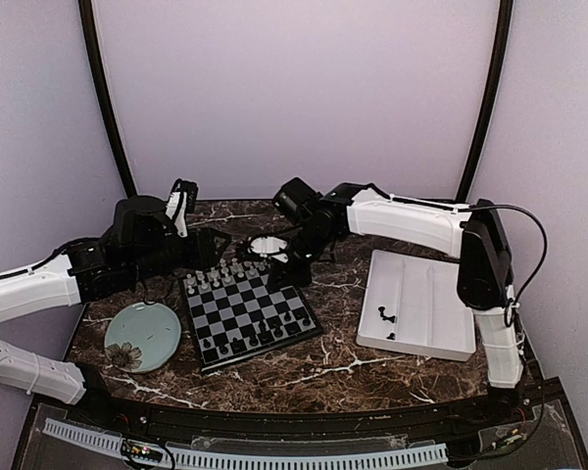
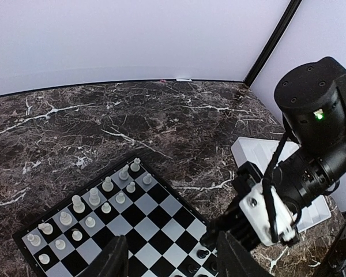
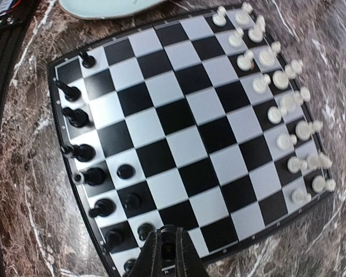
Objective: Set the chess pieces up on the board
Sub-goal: Place the pawn at e7.
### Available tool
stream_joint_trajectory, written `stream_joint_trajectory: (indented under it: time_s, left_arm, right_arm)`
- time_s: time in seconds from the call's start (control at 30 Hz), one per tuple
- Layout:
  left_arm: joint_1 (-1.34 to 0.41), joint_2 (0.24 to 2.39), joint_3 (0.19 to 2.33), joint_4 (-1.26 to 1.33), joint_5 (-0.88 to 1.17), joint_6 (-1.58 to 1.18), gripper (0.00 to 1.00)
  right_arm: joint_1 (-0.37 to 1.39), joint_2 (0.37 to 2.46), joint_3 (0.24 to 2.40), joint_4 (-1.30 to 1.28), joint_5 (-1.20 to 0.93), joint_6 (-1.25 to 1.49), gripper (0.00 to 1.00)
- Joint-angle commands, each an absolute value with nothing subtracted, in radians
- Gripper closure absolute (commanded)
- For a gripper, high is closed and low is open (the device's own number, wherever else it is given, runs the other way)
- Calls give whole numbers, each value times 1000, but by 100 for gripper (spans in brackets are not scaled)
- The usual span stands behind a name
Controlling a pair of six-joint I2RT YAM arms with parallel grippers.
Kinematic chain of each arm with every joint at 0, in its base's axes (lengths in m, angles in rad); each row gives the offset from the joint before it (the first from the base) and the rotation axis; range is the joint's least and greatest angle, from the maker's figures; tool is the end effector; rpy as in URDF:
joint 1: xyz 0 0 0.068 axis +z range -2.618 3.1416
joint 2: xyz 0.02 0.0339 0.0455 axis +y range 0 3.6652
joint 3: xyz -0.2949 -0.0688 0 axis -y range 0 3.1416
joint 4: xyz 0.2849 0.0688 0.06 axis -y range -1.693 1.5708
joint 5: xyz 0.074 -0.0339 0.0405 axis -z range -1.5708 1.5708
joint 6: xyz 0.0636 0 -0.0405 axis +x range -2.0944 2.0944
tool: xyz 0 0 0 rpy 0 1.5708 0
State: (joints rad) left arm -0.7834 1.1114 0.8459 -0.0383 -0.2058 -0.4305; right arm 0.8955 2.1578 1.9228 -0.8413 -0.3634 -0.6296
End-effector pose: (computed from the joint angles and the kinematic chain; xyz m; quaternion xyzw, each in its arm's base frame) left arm 0.2288 -0.2095 0.3202 0.0809 0.7999 -0.2679 0.5309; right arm 0.3185 0.4338 0.2336 -0.6907 0.6590 0.2056 0.2154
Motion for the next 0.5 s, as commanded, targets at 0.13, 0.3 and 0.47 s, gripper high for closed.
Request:
stream_joint_trajectory:
  time_s: [0.13,0.3,0.47]
  left_arm:
    - [-775,1039,806,-28,-233,-434,46]
    - [-774,1008,792,-37,-241,-434,46]
    - [-772,979,774,-48,-259,-434,46]
  right_arm:
    - [994,2312,2145,-902,-389,-608,91]
    - [1023,2391,2226,-924,-373,-607,91]
    - [1036,2424,2237,-939,-385,-609,91]
